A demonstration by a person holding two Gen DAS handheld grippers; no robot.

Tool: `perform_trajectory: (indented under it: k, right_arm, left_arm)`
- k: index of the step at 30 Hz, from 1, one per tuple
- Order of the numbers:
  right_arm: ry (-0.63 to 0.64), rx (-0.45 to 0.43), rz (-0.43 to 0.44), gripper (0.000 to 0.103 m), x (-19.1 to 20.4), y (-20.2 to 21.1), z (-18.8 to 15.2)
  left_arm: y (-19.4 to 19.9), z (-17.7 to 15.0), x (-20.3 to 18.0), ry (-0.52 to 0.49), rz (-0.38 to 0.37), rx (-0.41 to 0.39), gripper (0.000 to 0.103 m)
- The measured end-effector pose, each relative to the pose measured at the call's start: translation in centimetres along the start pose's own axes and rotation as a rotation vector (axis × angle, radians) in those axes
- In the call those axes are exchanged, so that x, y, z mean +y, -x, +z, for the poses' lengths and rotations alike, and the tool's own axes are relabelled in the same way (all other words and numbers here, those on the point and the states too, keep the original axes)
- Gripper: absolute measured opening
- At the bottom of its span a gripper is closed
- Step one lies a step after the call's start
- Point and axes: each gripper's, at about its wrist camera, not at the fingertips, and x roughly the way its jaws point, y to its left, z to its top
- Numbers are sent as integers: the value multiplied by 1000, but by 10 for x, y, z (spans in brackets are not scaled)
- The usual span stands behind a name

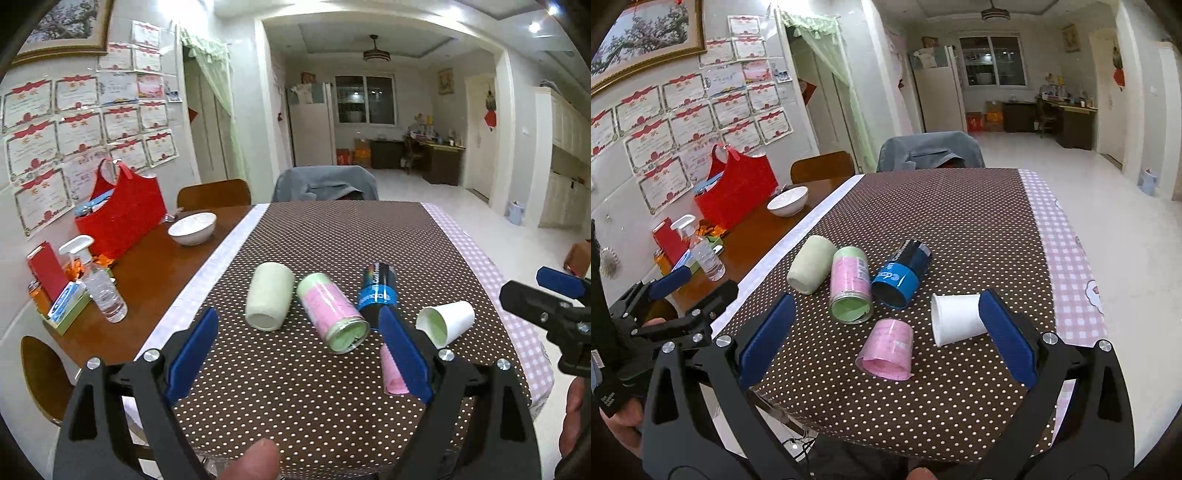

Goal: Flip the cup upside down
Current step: 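Move the right tool down to the standing pink cup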

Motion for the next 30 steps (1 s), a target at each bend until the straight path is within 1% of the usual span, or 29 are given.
perform_trajectory:
  k: [9,17,25,30]
  right_arm:
    - [4,75,23,97,13,-18,-3]
    - [18,153,41,97,23,-42,-6]
    - [8,270,76,97,27,-78,-11]
    - [-15,358,95,97,26,-103,-14]
  left_arm:
    - [10,-5,17,40,36,-30,87]
    - [8,-14,39,101,47,-22,87]
    - [3,-21,54,135,64,-13,87]
    - [-2,-25,56,140,66,3,87]
